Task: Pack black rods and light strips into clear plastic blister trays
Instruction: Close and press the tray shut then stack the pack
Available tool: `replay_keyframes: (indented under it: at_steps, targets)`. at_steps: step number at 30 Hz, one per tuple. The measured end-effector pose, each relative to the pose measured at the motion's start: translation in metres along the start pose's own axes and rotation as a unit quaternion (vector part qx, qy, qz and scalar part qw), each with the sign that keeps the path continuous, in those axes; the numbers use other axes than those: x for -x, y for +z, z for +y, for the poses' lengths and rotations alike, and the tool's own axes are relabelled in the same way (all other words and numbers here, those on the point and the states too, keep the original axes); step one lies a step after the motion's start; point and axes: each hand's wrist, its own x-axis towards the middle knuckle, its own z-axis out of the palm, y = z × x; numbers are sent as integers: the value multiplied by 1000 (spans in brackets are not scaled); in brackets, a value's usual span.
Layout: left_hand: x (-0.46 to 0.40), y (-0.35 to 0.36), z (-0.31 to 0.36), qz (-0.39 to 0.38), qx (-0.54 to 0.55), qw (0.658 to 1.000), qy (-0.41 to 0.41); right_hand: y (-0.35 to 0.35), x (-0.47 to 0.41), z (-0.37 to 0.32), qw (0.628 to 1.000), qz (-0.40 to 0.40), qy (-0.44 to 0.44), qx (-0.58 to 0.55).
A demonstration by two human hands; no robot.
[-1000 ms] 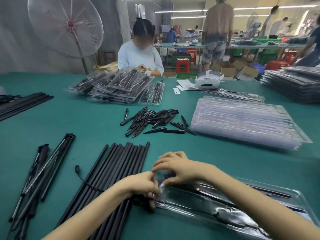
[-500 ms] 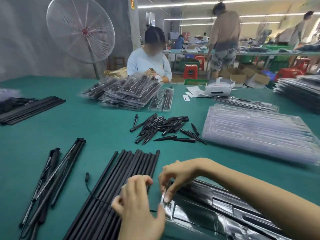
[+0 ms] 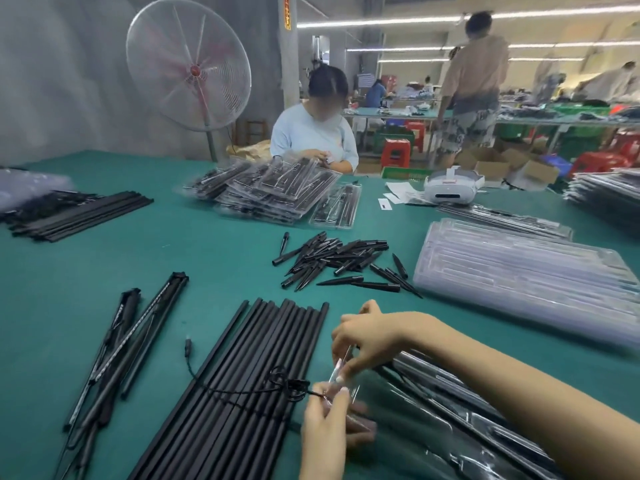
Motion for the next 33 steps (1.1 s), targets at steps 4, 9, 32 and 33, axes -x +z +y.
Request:
replay_keyframes:
  at_steps: [4, 9, 32, 33]
  targets:
    - [-5, 7, -11, 48, -14, 999, 12, 1, -4, -3, 999, -48, 13, -7]
    - [-5, 9, -17, 88, -62, 994, 35, -6, -3, 1, 997, -65, 22, -37]
    - [-20, -21, -17, -11, -49, 999, -8, 5, -24, 0, 984, -120, 4, -128]
    - [-20, -21, -17, -11, -53, 999, -6, 5, -24, 0, 984, -124, 8, -129]
